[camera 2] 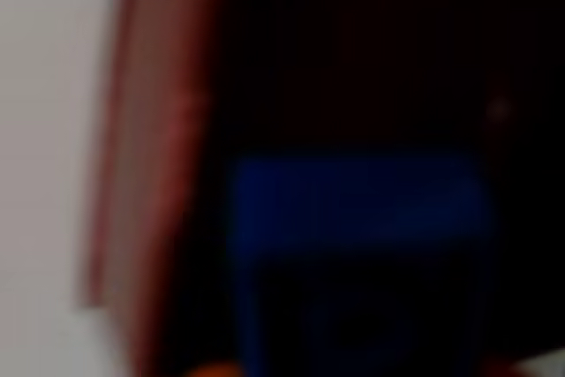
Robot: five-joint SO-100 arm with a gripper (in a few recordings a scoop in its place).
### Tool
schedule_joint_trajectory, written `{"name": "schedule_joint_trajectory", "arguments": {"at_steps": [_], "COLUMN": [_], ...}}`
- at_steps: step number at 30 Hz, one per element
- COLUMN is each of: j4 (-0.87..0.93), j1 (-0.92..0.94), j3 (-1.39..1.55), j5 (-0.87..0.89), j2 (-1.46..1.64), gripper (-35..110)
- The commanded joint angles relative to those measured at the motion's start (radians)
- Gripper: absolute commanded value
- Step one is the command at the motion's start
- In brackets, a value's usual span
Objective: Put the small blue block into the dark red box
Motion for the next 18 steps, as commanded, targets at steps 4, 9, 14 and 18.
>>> {"name": "schedule_joint_trajectory", "arguments": {"at_steps": [4,9,14,18], "j4": [-0.106,-0.160,-0.144,-0.015], "j1": [0.043,0.034,-0.006,-0.075], "j3": [-0.195,-0.225,-0.202,-0.215], "j5": [-0.061,-0.067,-0.138,-0.212], "j2": [-0.302,-0.436,-0.428,-0.348], "gripper": [0,19,21,18]}}
